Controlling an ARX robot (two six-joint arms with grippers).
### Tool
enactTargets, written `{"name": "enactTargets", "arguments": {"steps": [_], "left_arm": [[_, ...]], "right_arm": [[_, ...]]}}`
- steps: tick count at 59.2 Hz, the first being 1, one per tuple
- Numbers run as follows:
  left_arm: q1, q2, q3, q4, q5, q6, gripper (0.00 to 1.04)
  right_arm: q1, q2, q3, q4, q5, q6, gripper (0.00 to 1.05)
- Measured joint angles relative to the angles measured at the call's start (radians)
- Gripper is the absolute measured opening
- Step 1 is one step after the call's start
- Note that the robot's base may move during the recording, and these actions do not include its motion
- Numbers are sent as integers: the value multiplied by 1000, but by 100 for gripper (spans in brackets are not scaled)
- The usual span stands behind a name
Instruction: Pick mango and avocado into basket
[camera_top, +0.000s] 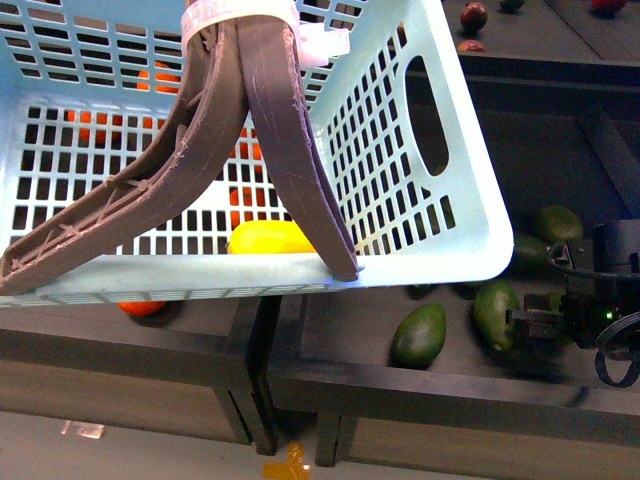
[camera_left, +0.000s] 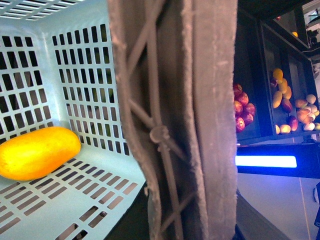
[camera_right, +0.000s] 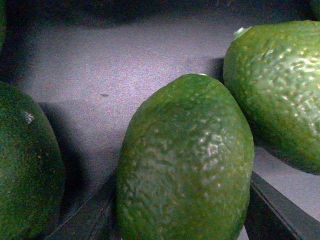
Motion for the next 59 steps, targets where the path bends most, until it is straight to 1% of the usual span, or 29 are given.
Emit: {"name": "enactTargets", "arguments": {"steps": [32, 59], "left_arm": [[0, 0, 0, 0, 0, 0, 17], [0, 0, 0, 0, -1, 0, 17]], "right_arm": [[-6, -10, 2, 2, 0, -1, 54], [-31, -159, -16, -2, -26, 3, 54]]}}
